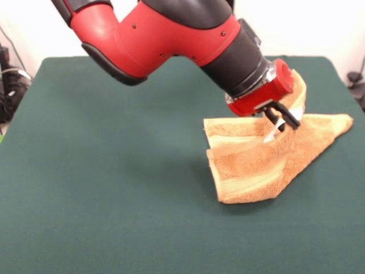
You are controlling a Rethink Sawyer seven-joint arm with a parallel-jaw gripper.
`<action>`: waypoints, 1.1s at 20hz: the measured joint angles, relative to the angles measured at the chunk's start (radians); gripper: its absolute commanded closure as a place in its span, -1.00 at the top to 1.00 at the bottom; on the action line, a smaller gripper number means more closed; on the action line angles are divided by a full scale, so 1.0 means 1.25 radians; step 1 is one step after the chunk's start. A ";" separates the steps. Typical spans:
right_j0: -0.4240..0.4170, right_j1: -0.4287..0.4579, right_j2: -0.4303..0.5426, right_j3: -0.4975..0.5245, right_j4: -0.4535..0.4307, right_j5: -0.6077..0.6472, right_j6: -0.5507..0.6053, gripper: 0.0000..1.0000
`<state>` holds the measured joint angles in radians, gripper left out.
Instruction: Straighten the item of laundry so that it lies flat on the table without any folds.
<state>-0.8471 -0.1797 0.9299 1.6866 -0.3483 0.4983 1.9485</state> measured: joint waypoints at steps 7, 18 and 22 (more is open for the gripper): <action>0.015 -0.025 -0.015 -0.001 0.016 -0.003 0.000 -1.00; 0.261 -0.118 -0.264 -0.099 0.058 -0.002 0.042 -1.00; 0.342 -0.142 -0.352 -0.135 0.123 0.005 0.094 -1.00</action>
<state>-0.4198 -0.3570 0.4893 1.5182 -0.1950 0.5051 2.0654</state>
